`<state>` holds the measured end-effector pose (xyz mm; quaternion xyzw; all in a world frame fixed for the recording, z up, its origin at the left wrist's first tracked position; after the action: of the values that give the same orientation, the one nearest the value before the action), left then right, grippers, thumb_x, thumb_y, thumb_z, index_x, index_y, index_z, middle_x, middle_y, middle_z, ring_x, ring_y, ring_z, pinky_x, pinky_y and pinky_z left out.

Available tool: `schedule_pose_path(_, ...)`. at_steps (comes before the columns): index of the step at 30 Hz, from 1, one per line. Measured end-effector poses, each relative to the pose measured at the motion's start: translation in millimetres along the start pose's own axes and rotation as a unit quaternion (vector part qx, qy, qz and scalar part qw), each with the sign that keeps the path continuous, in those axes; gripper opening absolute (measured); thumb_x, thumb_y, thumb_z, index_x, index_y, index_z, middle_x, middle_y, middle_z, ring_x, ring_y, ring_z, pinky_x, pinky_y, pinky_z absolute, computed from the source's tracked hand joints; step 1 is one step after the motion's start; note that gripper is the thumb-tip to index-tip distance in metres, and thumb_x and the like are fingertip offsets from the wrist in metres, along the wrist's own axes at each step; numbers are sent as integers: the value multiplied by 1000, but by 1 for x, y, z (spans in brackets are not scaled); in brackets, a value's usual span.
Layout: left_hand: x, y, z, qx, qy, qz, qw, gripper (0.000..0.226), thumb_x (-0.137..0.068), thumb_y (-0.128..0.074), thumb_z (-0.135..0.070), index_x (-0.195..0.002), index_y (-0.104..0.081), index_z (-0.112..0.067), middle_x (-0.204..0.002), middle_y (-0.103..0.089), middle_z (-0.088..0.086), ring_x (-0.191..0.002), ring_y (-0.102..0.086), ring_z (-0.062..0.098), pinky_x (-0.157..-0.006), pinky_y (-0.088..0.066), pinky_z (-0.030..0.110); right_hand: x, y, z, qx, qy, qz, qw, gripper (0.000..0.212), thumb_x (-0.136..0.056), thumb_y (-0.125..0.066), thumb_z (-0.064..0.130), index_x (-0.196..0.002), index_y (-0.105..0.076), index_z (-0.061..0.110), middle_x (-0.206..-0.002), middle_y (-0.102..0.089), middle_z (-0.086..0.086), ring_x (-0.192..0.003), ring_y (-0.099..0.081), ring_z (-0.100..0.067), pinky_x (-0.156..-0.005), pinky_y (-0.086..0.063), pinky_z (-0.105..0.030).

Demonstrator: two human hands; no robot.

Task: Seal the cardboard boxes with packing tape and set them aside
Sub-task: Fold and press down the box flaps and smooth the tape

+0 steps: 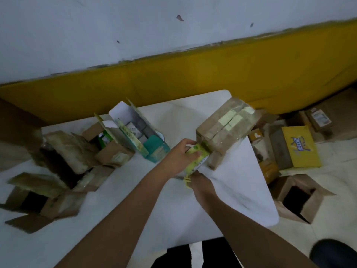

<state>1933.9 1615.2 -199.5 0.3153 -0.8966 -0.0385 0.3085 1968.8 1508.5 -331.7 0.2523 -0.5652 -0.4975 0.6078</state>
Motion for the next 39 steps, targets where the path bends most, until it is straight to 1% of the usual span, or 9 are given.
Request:
schedule_pose_path(5,3,-3,-2,11,8,25,1000,41,-90,-68,-27,-125,-48,-20,-93,-71,-4,-74,-70,3,-62,-50,15,18,9,-3,-9,-9,-33,999,33,-98,-48,39,-110,-59,10,-106,-67,-9,-98,-66,-29,-80,-49,-32)
schedule_pose_path(9,10,-8,-17,5,17,59,998,38,-89,-70,-27,-121,-51,-20,-87,-69,-4,-61,-67,-1,-53,-47,11,73,34,-26,-186,-52,-103,976,39,-97,-39,51,-89,-53,15,-68,-66,-3,-62,-66,-19,-57,-48,-24)
schedule_pose_path(15,14,-7,-26,-23,51,88,995,42,-80,-77,-38,-115,-55,-29,-108,-70,4,-95,-69,19,-90,-56,40,170,95,-65,-279,-94,-170,941,15,-85,-74,18,-100,-71,15,-83,-61,28,-79,-65,4,-70,-41,1)
schedule_pose_path(18,18,-4,-31,-35,58,79,995,43,-78,-78,-41,-114,-56,-31,-108,-69,3,-92,-68,17,-79,-56,33,170,158,-66,-234,-76,-273,930,14,-85,-74,15,-98,-68,17,-80,-51,27,-75,-52,11,-67,-34,2)
schedule_pose_path(21,25,-5,-37,-17,59,79,995,42,-80,-77,-34,-116,-56,-25,-101,-71,4,-79,-68,11,-58,-52,20,134,230,-52,-258,-48,-311,913,2,-92,-60,27,-92,-61,27,-71,-47,16,-70,-46,-2,-61,-35,-16)
schedule_pose_path(26,31,-17,-36,8,73,94,993,46,-80,-78,-31,-117,-53,-22,-105,-72,9,-83,-73,24,-75,-60,35,57,268,-41,-358,-54,-324,874,23,-95,-58,31,-77,-64,44,-79,-72,7,-66,-62,-10,-59,-49,-37)
schedule_pose_path(28,32,-23,-29,76,91,120,986,47,-82,-76,-25,-120,-50,-19,-102,-73,15,-83,-73,34,-80,-60,45,43,256,-48,-371,-77,-325,867,16,-94,-61,35,-81,-71,35,-72,-68,-2,-64,-60,-15,-59,-48,-44)
schedule_pose_path(34,33,-23,-15,108,104,149,978,30,-93,-64,-13,-121,-52,-10,-98,-70,29,-71,-71,34,-66,-60,42,18,254,-46,-359,-77,-310,877,20,-95,-58,40,-93,-74,27,-64,-63,5,-59,-56,-13,-50,-37,-36)
schedule_pose_path(39,32,-16,-14,110,90,139,980,21,-93,-63,-13,-112,-57,-6,-90,-72,26,-66,-68,34,-70,-59,42,15,266,-30,-361,-23,-234,902,15,-94,-58,44,-96,-63,31,-84,-67,10,-71,-61,-10,-65,-52,-43)
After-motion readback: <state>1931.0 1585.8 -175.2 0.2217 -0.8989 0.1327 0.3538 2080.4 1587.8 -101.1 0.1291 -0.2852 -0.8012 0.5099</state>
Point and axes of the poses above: each hand's wrist, its own x-axis away from the middle knuckle, its own y-axis out of the back of the hand, z = x × y, the point moved 6 cm from there along -x, towards the middle knuckle
